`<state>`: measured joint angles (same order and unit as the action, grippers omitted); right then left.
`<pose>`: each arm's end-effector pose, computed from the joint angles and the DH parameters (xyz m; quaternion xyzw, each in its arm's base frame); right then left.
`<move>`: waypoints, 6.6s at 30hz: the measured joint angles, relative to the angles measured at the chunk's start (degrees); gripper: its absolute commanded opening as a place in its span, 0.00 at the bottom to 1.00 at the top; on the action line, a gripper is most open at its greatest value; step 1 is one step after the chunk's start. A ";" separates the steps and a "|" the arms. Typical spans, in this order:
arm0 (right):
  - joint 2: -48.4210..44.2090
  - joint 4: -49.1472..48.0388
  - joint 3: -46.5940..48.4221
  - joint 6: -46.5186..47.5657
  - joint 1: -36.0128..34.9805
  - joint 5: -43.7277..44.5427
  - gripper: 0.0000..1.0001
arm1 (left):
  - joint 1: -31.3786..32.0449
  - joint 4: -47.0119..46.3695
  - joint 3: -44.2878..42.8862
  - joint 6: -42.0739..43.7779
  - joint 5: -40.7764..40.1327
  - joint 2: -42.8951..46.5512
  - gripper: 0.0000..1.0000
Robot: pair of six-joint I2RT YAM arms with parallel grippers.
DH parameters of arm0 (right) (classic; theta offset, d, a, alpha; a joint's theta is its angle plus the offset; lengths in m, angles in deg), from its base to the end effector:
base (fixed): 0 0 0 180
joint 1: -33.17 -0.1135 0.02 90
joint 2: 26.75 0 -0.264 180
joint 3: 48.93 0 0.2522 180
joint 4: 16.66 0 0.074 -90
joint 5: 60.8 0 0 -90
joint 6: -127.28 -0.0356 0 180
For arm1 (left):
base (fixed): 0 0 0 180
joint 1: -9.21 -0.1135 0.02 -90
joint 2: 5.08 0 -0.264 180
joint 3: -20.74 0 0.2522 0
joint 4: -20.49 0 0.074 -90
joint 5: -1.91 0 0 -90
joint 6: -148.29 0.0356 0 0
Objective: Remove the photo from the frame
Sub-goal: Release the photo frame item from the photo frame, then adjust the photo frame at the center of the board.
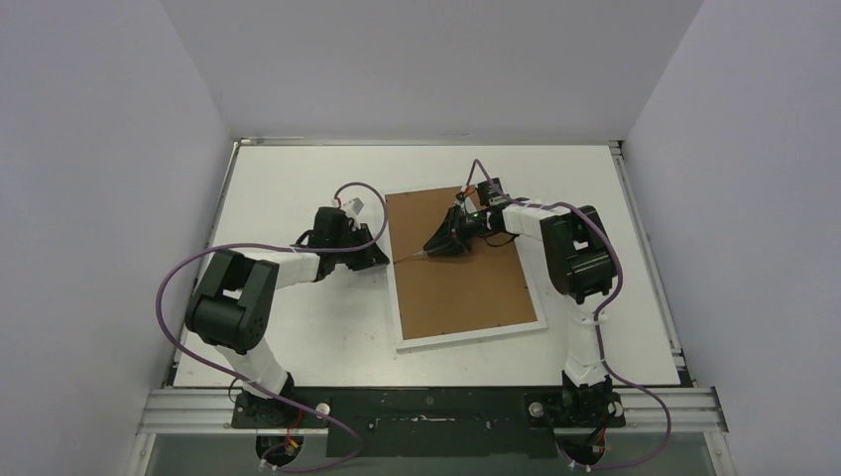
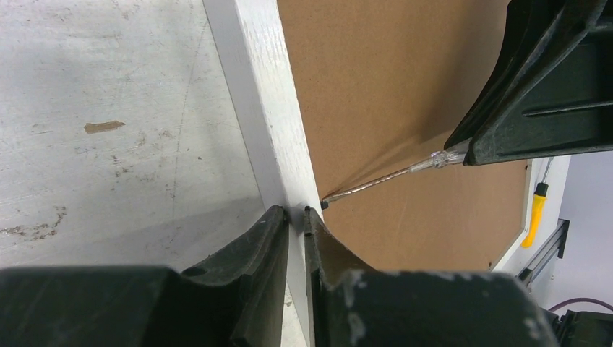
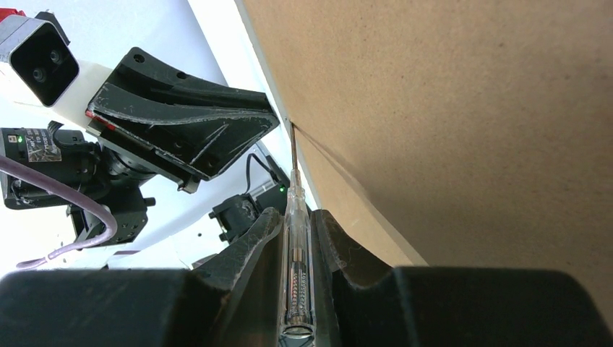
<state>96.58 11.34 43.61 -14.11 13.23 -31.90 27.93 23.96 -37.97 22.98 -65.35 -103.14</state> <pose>0.3926 0.1756 0.1270 -0.0932 -0.8355 -0.5328 0.0972 0.3085 -0.1191 0.1424 -0.0515 0.9004 -0.3392 0.2675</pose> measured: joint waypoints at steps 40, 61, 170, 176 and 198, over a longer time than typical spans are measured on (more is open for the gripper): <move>0.00 -3.21 -1.01 -3.15 -1.05 -0.85 0.05 | 0.42 -0.20 -0.11 -0.90 0.04 -0.33 0.06; 0.00 -6.56 -1.77 -8.15 -1.66 0.55 0.05 | 0.48 -0.22 -0.11 -1.84 -0.02 -0.42 0.04; -57.70 15.93 -24.20 22.62 5.68 50.21 0.05 | 5.09 16.55 -27.65 4.28 -17.99 -15.30 0.31; -55.93 14.23 -24.50 24.61 5.70 43.08 0.05 | 5.20 15.93 -26.77 3.48 -18.95 -15.12 0.16; -48.50 12.17 -27.17 24.55 4.17 34.73 0.05 | 5.73 5.92 8.20 -16.98 -25.31 12.07 0.41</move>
<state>48.08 23.51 16.44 10.43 17.40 2.83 33.65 29.89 -29.77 6.00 -90.66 -91.08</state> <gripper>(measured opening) 0.175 0.296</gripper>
